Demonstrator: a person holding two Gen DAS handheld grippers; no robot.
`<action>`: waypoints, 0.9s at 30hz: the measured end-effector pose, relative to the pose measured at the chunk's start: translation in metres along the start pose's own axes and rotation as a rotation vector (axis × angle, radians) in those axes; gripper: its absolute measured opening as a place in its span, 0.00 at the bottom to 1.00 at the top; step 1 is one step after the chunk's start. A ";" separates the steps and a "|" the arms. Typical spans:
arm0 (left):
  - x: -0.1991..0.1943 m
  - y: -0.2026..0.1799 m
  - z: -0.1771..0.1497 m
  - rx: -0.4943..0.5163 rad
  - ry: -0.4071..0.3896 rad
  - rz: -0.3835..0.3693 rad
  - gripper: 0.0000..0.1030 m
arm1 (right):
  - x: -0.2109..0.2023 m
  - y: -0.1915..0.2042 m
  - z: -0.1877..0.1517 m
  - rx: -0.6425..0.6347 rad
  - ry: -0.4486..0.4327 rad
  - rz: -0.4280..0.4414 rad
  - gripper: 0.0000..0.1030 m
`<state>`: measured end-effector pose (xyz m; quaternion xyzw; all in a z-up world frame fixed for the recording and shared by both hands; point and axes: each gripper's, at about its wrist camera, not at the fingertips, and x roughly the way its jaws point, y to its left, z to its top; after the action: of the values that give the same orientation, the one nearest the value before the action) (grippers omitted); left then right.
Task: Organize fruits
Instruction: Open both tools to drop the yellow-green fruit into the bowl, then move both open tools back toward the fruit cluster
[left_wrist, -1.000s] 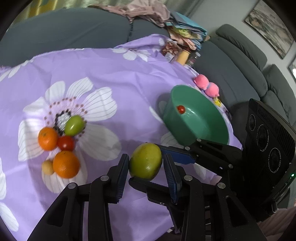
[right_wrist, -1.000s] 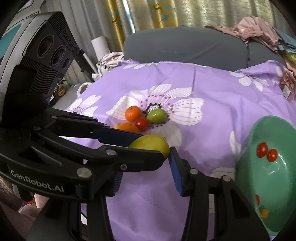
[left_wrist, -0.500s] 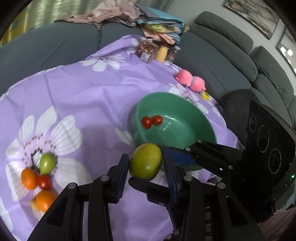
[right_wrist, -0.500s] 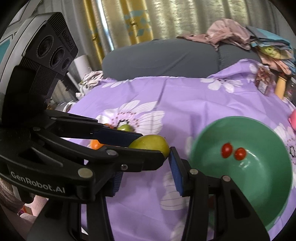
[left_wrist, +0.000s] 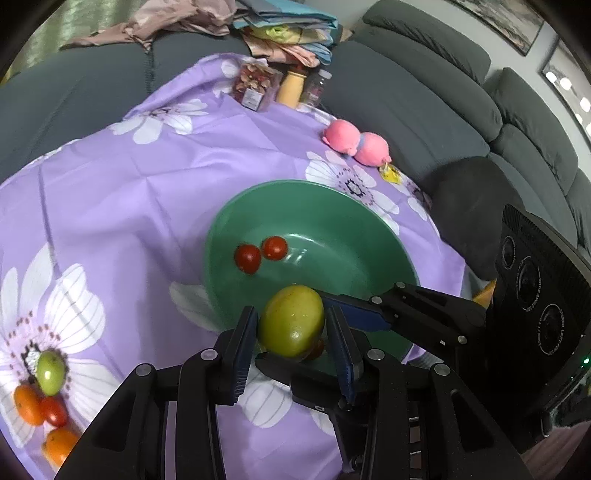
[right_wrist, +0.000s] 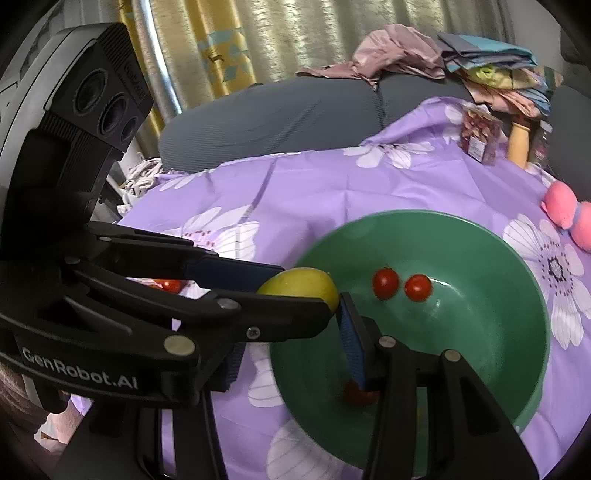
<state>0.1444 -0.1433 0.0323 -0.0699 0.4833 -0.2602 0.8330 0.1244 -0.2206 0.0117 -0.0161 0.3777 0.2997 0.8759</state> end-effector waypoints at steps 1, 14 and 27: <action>0.002 0.001 0.001 -0.002 0.003 -0.004 0.38 | 0.001 -0.002 -0.001 0.003 0.003 -0.005 0.46; 0.011 0.001 0.002 -0.019 0.023 0.019 0.38 | 0.005 -0.012 -0.006 0.034 0.024 -0.024 0.47; -0.024 0.017 -0.009 -0.087 -0.052 0.096 0.72 | -0.008 -0.001 -0.006 0.024 0.010 -0.048 0.55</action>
<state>0.1337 -0.1161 0.0398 -0.0893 0.4752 -0.1971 0.8529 0.1165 -0.2271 0.0128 -0.0164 0.3851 0.2739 0.8811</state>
